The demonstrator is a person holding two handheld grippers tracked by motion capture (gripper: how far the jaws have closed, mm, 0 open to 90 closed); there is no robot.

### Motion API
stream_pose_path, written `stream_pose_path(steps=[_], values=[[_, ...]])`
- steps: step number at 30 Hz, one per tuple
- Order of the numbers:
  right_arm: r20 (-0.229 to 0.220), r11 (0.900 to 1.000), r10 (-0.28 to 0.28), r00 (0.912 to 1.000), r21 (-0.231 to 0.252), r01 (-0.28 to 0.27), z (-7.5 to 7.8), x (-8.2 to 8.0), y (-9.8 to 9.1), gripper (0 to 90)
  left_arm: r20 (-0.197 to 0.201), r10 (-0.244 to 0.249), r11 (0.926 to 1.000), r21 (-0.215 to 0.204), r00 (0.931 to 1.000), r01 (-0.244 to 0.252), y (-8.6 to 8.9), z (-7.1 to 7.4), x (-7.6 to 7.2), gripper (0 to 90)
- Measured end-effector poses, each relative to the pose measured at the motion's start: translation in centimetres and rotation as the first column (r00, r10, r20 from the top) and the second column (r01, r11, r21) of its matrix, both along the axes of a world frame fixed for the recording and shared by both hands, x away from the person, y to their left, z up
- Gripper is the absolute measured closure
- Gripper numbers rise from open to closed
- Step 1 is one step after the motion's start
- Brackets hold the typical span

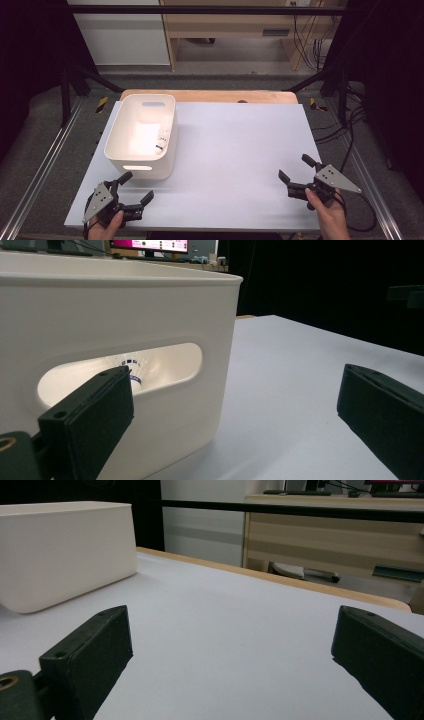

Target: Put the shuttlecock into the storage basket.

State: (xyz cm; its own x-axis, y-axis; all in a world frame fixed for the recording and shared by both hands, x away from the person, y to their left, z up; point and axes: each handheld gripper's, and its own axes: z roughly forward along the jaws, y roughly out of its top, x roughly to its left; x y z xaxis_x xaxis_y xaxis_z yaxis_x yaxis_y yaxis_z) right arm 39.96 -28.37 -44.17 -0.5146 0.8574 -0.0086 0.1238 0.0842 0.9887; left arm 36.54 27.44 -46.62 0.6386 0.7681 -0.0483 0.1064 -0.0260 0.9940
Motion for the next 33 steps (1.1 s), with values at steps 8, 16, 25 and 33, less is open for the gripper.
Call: stream_pose_path(steps=[8, 16, 25, 33], values=[[0.01, 1.0, 0.008, 0.9999, -0.001, -0.008, -0.7, -0.4, -0.1, 3.3, 0.003, 0.007, 0.9998, -0.018, 1.0, -0.007, 0.2, 0.0, 0.1, 1.6], [0.036, 0.9997, 0.026, 0.999, 0.003, -0.026, -1.1, -0.8, -0.1, 3.3, 0.006, 0.01, 0.9997, -0.022, 0.9999, -0.01, 0.4, 0.0, 0.1, 1.7], [0.048, 0.9984, 0.052, 0.9975, -0.024, -0.051, -1.8, -1.3, 0.3, 3.3, 0.01, 0.018, 0.9994, -0.028, 0.9998, -0.018, 0.7, 0.0, 0.1, 1.7], [0.056, 0.9984, 0.053, 0.997, -0.024, -0.052, -1.8, -1.4, 0.8, 3.3, 0.011, 0.011, 0.9994, -0.032, 0.9999, -0.011, 0.7, 0.0, 0.1, 1.7]])
